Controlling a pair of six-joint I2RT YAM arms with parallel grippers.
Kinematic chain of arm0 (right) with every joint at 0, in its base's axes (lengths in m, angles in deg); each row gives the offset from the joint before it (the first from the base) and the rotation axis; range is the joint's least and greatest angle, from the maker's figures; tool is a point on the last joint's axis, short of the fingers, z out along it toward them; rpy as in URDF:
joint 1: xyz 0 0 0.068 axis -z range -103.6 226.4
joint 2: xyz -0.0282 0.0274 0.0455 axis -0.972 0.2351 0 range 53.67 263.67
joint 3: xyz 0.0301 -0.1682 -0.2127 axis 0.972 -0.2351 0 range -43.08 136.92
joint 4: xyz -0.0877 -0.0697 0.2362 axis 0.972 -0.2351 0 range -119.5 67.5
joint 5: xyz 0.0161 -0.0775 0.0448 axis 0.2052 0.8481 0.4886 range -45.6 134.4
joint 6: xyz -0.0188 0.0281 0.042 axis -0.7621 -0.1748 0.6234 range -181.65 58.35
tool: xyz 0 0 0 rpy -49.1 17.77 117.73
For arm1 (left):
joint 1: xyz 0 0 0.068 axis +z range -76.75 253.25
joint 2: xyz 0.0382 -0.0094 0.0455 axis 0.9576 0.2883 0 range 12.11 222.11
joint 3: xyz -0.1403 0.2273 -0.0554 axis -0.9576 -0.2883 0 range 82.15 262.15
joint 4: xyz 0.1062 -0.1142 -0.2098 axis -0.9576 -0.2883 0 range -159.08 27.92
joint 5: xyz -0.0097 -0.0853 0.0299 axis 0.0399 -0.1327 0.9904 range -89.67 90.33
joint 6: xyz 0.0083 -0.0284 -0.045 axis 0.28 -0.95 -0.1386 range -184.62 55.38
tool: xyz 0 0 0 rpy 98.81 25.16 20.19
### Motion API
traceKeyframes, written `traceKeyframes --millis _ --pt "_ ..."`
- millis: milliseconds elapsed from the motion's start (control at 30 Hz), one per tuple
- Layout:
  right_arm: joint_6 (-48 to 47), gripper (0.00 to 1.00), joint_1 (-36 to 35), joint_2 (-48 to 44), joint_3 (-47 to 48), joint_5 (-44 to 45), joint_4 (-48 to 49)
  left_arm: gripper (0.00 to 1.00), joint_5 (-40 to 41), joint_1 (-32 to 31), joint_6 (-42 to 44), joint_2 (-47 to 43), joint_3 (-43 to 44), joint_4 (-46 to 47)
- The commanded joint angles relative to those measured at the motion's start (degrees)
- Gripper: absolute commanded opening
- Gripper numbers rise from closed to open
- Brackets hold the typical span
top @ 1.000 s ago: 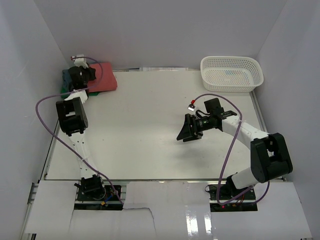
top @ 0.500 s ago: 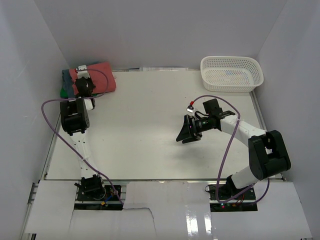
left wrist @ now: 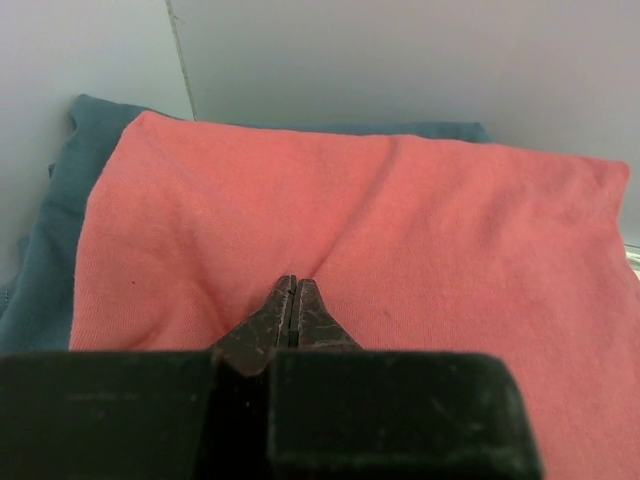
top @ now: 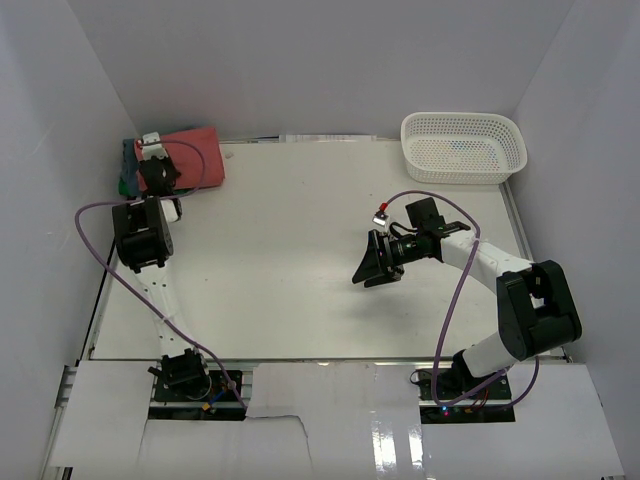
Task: Fold and stack the t-shirts
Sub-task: Put the neatly folded tshirt into the corner of the board with the left arm
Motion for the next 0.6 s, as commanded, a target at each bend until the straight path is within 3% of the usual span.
traceKeyframes --millis 0,567 --pt "-0.1 0.75 -0.3 -0.4 -0.4 -1.7 0.6 0.0 0.3 3.2 -1.0 -2.4 2.0 -2.7" --pt "0.4 0.75 -0.5 -2.5 -0.9 -1.4 0.5 0.0 -12.8 4.7 -6.9 2.0 6.9 -11.8"
